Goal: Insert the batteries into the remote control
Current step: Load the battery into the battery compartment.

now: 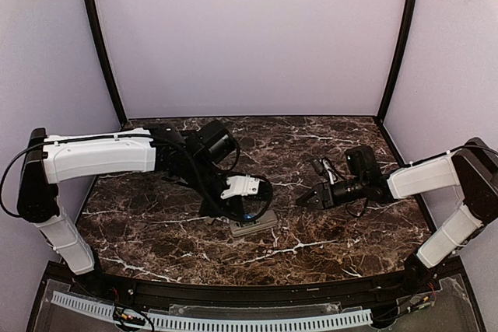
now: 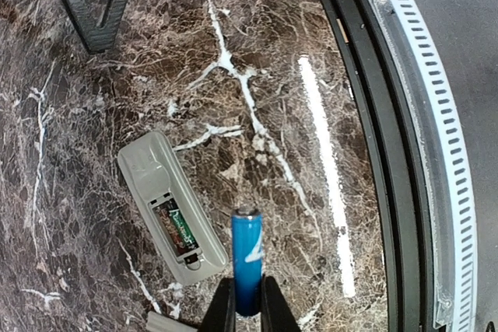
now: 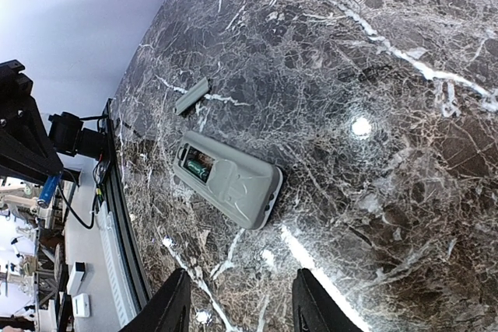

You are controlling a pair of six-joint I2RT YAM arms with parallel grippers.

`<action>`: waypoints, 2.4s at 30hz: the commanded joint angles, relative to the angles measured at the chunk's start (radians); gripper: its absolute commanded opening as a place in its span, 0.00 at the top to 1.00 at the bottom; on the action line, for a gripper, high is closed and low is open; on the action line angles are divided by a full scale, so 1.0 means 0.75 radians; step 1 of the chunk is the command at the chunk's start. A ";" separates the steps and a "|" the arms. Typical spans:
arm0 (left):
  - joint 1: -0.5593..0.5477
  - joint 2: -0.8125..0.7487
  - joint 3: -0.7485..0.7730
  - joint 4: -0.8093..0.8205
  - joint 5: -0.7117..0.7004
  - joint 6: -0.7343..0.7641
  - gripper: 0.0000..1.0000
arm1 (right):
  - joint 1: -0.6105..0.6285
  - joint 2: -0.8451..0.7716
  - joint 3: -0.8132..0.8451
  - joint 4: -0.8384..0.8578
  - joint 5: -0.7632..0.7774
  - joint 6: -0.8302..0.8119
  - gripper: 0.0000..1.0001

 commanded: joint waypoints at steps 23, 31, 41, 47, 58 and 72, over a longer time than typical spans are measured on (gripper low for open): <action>0.025 0.605 0.539 -0.444 -0.437 -0.359 0.99 | -0.004 0.014 -0.045 0.037 0.006 -0.011 0.57; 0.026 0.647 0.565 -0.457 -0.418 -0.359 0.96 | -0.004 0.023 -0.053 0.052 0.005 0.000 0.57; 0.026 0.648 0.568 -0.485 -0.358 -0.357 0.96 | -0.006 0.029 -0.065 0.063 0.005 0.001 0.57; 0.024 0.660 0.572 -0.490 -0.344 -0.364 0.96 | -0.007 0.035 -0.066 0.072 0.003 0.003 0.57; 0.026 0.713 0.609 -0.505 -0.354 -0.373 0.93 | -0.011 0.021 -0.078 0.069 0.011 0.006 0.57; 0.024 0.761 0.667 -0.509 -0.338 -0.373 0.84 | -0.010 0.027 -0.067 0.064 0.007 0.009 0.57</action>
